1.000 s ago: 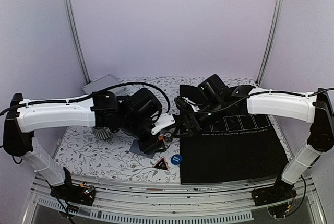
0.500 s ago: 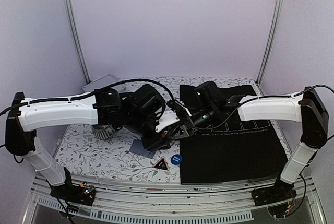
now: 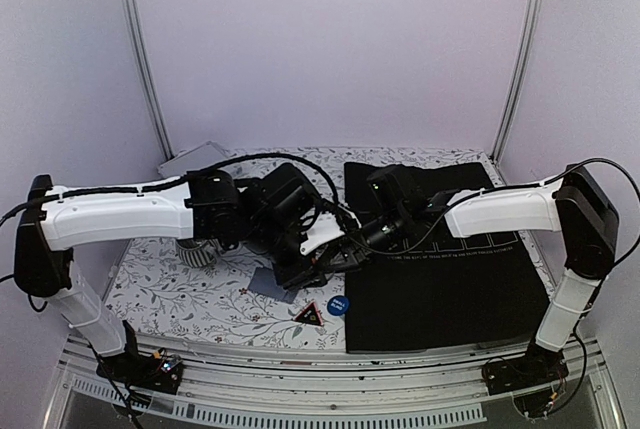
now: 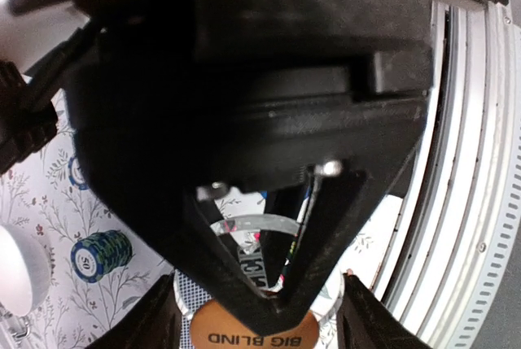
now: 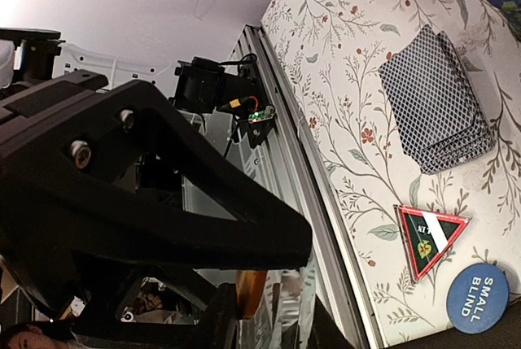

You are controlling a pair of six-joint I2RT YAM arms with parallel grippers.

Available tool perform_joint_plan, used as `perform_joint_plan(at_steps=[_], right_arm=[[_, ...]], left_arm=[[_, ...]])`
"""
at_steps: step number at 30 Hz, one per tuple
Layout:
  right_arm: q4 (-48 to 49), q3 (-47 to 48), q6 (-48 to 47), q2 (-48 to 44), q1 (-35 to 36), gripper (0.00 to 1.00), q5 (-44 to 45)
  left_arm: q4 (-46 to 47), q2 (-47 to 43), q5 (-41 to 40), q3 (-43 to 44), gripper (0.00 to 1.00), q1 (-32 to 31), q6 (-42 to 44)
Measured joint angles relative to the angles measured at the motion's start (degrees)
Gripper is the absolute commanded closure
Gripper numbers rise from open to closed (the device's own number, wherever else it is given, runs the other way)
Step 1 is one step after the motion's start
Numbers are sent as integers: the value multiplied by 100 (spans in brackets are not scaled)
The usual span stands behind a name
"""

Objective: Distribute texas hold em gaming equipment
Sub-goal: Pass from the left arm to the right

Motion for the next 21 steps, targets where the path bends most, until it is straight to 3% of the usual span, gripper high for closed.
perform_joint_plan(at_steps=[2,7,8,10,12,17,21], right_arm=[[24,-2,160,0,-4,95,0],[37,-4,339,2,-31,97,-20],[39,-9,350,0,-33,98,-22],[46,-15,376,0,-33,98,-24],[59,-26,396,0,-37,98,-35],[109,-107,232,-7,-98,98,-35],[61,-166,61,-96,-138,98,0]], left_arm=[[-37,0,-37,2,100,-13,2],[-15,11,-151,2,100,-46,-2],[-11,11,-151,2,93,-46,-4],[-7,11,-149,2,44,-46,-11],[2,11,-149,0,4,-46,-37],[361,-223,44,-162,2,2,-295],[1547,-1447,866,-1364,6,437,-918]])
